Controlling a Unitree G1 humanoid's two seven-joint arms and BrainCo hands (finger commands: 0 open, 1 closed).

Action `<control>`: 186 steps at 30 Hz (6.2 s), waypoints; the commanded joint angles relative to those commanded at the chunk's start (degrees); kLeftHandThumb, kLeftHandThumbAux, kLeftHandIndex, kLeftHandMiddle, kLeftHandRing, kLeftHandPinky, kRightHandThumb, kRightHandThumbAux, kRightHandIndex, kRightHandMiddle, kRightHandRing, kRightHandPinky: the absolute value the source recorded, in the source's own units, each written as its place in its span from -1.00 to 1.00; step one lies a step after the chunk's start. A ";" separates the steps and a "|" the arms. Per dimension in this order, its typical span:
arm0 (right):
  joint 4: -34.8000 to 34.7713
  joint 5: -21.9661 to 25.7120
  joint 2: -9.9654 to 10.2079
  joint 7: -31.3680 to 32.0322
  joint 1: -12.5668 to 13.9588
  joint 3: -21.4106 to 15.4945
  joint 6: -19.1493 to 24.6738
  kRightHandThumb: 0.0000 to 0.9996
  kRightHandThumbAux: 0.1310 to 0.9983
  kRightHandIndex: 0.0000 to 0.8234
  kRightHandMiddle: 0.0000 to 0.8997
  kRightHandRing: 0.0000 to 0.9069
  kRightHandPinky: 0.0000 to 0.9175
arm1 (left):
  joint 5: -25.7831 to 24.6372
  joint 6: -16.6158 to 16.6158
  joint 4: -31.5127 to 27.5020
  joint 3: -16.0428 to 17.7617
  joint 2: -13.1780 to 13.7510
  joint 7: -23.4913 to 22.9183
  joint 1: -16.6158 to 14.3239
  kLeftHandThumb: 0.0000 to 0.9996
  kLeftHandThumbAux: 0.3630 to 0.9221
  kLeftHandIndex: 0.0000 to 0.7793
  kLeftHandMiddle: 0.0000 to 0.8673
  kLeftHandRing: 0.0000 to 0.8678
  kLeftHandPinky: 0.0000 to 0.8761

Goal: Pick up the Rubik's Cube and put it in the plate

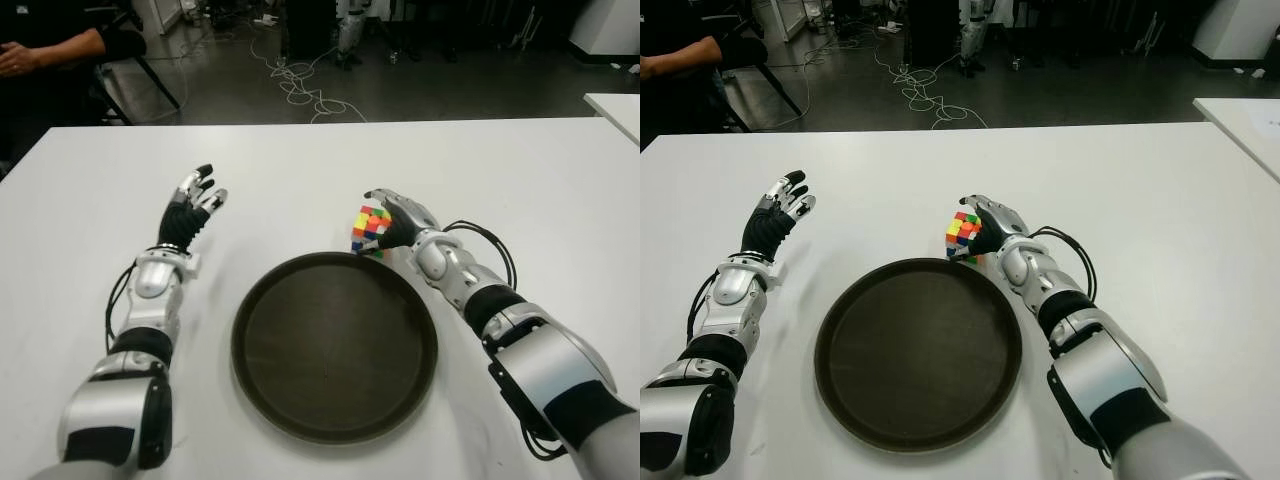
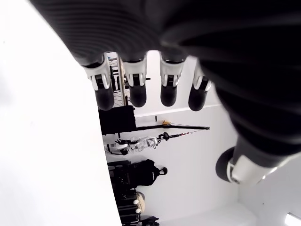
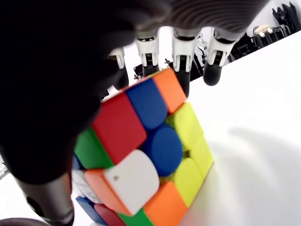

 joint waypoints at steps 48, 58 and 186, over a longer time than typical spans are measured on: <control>0.15 0.15 0.36 -0.10 0.01 -0.70 0.77 -1.00 0.62 -0.49 -0.60 -0.56 -0.51 | 0.00 -0.39 -0.01 -0.04 0.22 -0.27 0.12 -1.00 -0.20 -1.00 -0.94 -1.00 -1.00; 0.07 0.58 0.37 -0.11 0.11 -1.19 0.51 -1.00 0.63 -0.49 -0.59 -0.56 -0.54 | 0.11 0.19 -0.11 -0.23 0.30 -0.38 0.12 -1.00 -0.23 -1.00 -0.96 -1.00 -1.00; -28.34 -5.56 -11.11 -14.89 6.52 -0.98 -6.91 0.37 0.39 0.02 0.16 0.18 0.15 | 0.91 0.13 0.74 -1.27 0.56 0.31 -0.12 -1.00 -0.23 -1.00 -0.99 -1.00 -1.00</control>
